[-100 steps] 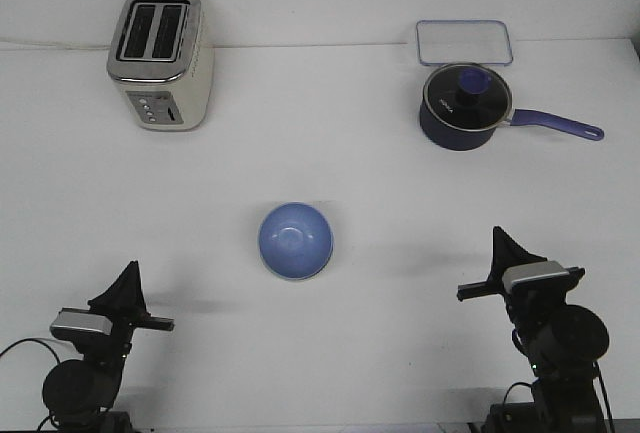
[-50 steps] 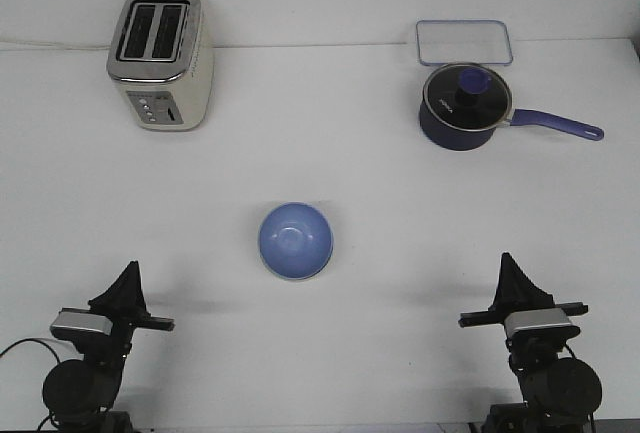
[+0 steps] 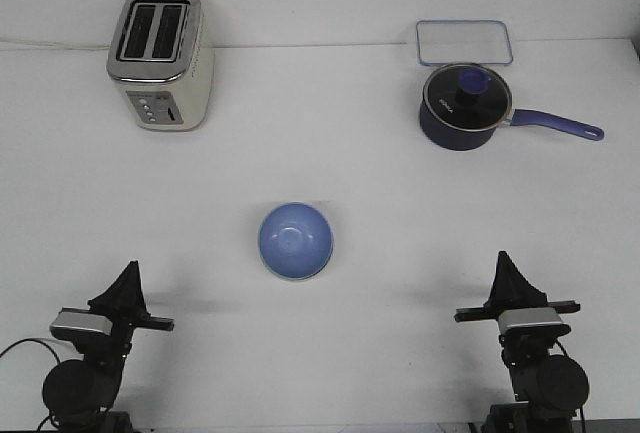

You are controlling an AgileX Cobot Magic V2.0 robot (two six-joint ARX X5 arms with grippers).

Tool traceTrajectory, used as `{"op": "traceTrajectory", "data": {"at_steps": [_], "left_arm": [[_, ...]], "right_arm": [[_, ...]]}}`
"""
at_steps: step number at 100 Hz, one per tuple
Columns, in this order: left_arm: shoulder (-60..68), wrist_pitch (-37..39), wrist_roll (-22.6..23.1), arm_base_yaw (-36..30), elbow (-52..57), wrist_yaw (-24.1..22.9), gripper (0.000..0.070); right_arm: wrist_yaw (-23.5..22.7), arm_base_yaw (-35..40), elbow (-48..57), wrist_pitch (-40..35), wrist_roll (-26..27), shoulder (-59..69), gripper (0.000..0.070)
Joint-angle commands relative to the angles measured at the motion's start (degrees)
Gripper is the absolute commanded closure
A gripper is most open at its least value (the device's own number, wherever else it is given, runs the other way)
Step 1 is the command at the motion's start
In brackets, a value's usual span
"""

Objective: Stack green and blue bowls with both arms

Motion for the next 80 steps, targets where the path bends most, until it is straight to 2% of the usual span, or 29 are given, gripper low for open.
{"op": "traceTrajectory", "data": {"at_steps": [1, 80], "left_arm": [[-0.1, 0.7, -0.1, 0.0, -1.1, -0.3, 0.0688], [-0.1, 0.7, -0.1, 0.0, -1.1, -0.3, 0.0688]], "right_arm": [[-0.1, 0.1, -1.0, 1.5, 0.4, 0.0, 0.0697], [0.0, 0.1, -4.1, 3.1, 0.4, 0.0, 0.0697]]}}
